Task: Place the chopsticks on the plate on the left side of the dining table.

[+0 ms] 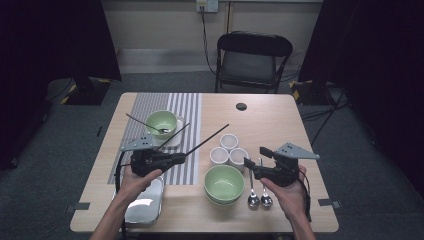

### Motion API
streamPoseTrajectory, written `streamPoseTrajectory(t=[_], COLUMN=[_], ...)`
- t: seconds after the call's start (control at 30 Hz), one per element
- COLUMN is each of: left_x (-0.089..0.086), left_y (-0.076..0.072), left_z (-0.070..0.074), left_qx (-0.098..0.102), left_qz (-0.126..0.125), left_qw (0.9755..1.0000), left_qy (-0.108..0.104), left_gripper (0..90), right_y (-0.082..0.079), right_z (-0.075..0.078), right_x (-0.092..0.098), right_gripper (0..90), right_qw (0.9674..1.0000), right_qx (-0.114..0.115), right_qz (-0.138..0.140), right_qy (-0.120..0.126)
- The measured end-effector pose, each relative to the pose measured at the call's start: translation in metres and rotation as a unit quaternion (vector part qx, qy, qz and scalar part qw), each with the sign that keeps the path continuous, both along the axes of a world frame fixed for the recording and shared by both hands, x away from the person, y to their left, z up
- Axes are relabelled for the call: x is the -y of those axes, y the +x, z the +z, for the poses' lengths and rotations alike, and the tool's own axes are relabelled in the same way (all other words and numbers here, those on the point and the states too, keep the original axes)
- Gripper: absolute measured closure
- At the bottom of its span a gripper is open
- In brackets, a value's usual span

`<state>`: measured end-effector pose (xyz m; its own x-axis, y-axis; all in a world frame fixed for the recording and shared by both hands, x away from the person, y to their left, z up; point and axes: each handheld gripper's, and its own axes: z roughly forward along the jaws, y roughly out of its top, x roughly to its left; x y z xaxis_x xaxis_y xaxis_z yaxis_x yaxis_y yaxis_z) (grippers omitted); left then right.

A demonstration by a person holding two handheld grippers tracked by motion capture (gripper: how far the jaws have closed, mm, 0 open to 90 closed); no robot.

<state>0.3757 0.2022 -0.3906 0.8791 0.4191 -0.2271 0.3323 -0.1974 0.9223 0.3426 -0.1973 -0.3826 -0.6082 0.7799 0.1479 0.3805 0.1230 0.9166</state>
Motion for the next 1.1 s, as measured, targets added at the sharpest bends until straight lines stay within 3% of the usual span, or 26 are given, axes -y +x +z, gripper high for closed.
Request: streamPoseTrajectory(t=[0.43,0.47,0.73,1.0,1.03,1.1], left_x=[-0.016,-0.017,-0.024,-0.032,-0.035,-0.036], left_y=[0.015,0.016,0.026,0.041,0.046,0.05], left_z=[0.013,0.012,0.012,0.008,0.008,0.008], left_qx=[0.007,0.006,0.003,0.0,-0.006,-0.007], left_qz=[0.024,0.025,0.036,0.06,0.063,0.067], left_qw=[0.9997,0.9997,0.9993,0.9979,0.9979,0.9974], left_qy=[0.006,0.0,0.009,0.025,0.015,0.027], left_gripper=[85.8,85.9,85.9,85.9,85.9,85.9], right_y=[-0.01,-0.011,-0.017,-0.015,-0.015,-0.013], right_z=[-0.028,-0.029,-0.044,-0.058,-0.059,-0.063], right_x=[0.045,0.049,0.083,0.1,0.102,0.105], right_gripper=[26.2,26.2,26.1,25.9,25.9,25.9], right_qw=[0.9974,0.997,0.9928,0.9888,0.9884,0.9874], right_qx=[-0.028,-0.033,-0.047,-0.074,-0.076,-0.082], right_qz=[-0.061,-0.064,-0.103,-0.124,-0.125,-0.129], right_qy=[-0.027,-0.03,-0.039,-0.04,-0.04,-0.042])
